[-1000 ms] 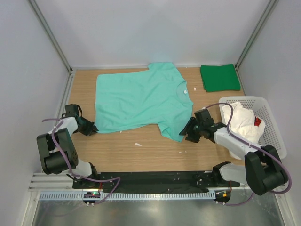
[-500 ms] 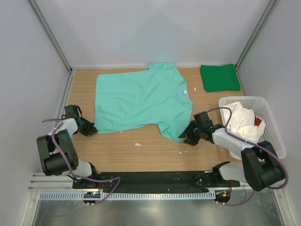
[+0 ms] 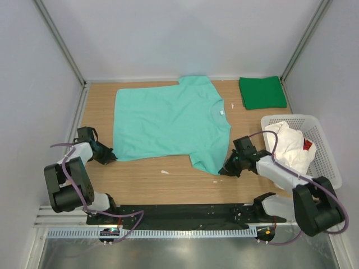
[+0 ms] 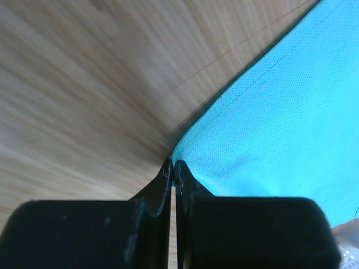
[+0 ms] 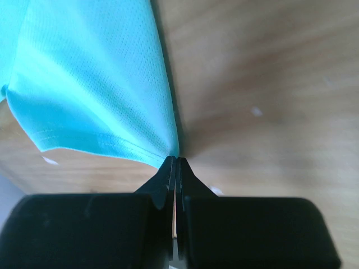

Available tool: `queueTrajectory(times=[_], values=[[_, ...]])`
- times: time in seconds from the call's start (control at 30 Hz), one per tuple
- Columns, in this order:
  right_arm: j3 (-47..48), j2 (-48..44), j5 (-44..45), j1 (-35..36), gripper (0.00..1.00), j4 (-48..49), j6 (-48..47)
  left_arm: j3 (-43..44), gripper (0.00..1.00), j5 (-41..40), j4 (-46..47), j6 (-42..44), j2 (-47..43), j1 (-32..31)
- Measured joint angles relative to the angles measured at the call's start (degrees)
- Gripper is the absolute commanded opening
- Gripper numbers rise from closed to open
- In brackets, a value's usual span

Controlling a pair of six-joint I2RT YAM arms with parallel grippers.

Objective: Fold and stack the t-shirts
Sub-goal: Flatten the tshirt out

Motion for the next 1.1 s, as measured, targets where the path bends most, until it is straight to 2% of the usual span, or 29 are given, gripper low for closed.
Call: queueTrajectory(times=[0.13, 0.37, 0.4, 0.47, 0.5, 0.57, 0.6, 0.7, 0.8, 0.97, 1.03, 1.1], values=[[0.28, -8.37, 0.59, -2.45, 0.01, -10.27, -5.81, -1.55, 0.00, -1.68, -2.58, -0.26, -2.93, 0.00], [0.07, -5.64, -1.09, -4.20, 0.03, -16.26, -13.73, -4.35, 0.00, -2.03, -3.74, -1.14, -6.45, 0.00], [0.00, -5.05, -1.46, -4.31, 0.12, -16.52, -14.40, -4.37, 0.00, -2.03, -3.74, -1.31, -6.45, 0.00], [0.00, -3.96, -2.51, -4.50, 0.23, -16.55, -15.08, -4.42, 0.01, -2.03, -3.74, -1.62, -6.47, 0.00], [0.11, -3.85, -3.06, -4.59, 0.35, -16.63, -15.41, -4.48, 0.07, -2.03, -3.74, -1.73, -6.56, 0.00], [0.83, -4.37, -3.34, -4.61, 0.46, -17.97, -16.28, -4.76, 0.15, -2.12, -3.96, -1.88, -7.13, 0.00], [1.68, -4.76, -3.04, -4.61, 0.52, -19.37, -16.59, -5.07, 0.26, -2.32, -4.42, -1.95, -7.85, 0.00], [6.67, -6.19, 0.07, -4.74, 0.61, -23.04, -18.16, -5.73, 0.43, -3.04, -7.04, -2.60, -11.67, 0.00], [12.39, -6.21, 4.85, -4.87, 0.63, -23.39, -19.96, -5.38, 0.46, -3.34, -9.94, -3.45, -15.65, -0.09], [20.33, 0.46, 10.95, -4.96, 0.62, -20.96, -22.25, -1.73, 0.46, -2.47, -13.05, -2.60, -15.21, -0.57], [23.96, 5.66, 12.37, -4.96, 0.58, -19.47, -23.54, 0.92, 0.46, -1.25, -12.66, -1.18, -13.99, -1.38], [27.52, 10.51, 13.27, -4.96, 0.48, -18.47, -24.85, 4.70, 0.46, 0.55, -11.41, 0.61, -11.41, -3.17]])
